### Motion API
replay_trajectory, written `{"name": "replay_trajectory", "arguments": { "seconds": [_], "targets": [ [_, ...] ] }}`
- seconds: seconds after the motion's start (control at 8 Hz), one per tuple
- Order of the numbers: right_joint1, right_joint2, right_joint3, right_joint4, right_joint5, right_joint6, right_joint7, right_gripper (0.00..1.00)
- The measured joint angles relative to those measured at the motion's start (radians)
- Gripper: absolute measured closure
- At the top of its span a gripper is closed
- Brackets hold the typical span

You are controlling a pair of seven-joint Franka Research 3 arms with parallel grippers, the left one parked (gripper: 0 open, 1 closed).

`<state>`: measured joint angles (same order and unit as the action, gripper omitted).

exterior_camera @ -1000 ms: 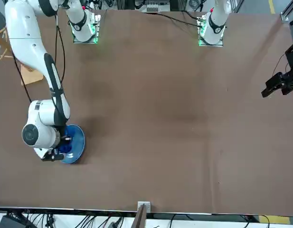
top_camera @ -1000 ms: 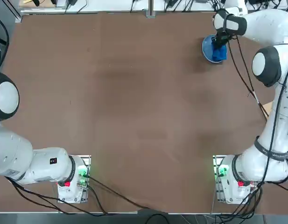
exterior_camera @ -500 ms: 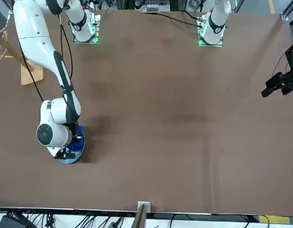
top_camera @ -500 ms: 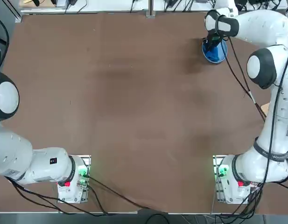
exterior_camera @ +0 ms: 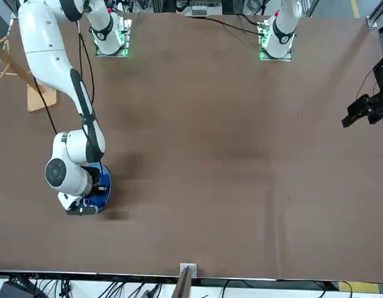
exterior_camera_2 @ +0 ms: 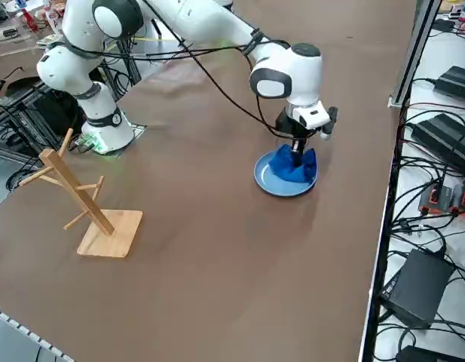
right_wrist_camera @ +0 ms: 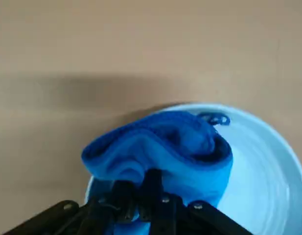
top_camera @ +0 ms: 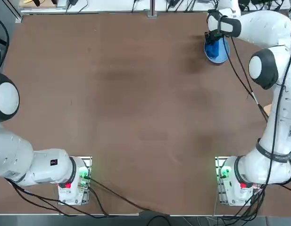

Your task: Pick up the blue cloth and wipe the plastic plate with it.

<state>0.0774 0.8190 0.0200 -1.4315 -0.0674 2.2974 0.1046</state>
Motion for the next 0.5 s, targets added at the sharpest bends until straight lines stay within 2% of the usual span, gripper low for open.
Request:
{"name": "replay_trajectory", "arguments": {
  "seconds": [0.5],
  "targets": [
    [-0.065,0.012,-0.005,0.007,-0.018,0.027,-0.108,0.94]
  ]
}}
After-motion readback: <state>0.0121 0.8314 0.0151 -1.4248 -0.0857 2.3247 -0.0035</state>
